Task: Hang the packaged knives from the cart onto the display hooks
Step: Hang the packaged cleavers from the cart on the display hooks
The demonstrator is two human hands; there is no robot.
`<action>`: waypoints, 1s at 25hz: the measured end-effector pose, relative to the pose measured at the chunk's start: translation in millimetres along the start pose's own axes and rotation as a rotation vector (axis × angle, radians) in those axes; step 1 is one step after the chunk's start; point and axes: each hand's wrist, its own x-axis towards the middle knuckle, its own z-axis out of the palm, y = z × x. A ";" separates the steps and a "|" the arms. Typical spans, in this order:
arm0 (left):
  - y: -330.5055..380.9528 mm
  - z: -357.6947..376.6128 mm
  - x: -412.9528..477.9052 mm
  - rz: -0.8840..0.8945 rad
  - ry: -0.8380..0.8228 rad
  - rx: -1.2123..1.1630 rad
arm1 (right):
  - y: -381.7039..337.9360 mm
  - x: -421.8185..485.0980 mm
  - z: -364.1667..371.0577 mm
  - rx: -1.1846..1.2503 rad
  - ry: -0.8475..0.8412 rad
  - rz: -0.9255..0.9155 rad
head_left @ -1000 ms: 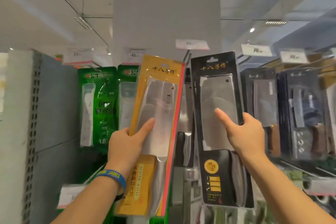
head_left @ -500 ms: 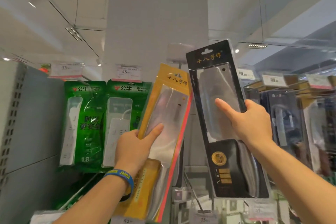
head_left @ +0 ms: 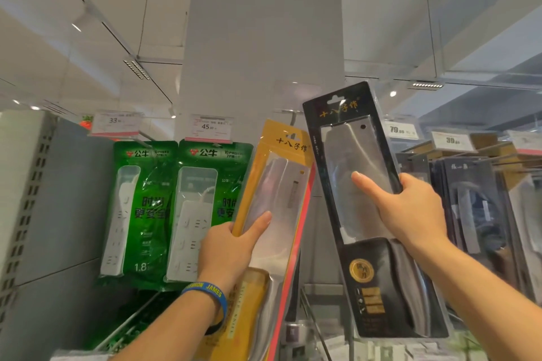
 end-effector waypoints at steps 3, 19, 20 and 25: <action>3.9 5.4 3.2 0.012 -0.034 0.008 | 0.0 4.0 4.8 0.013 0.004 0.013; 3.0 12.7 3.0 -0.018 -0.047 0.015 | 19.6 9.1 16.0 0.129 -0.049 0.063; 2.7 14.9 3.8 -0.026 -0.029 -0.009 | 17.4 7.7 15.8 0.127 -0.053 0.047; 2.3 15.8 -1.2 -0.013 -0.040 -0.019 | 15.4 0.7 13.6 0.108 -0.060 0.036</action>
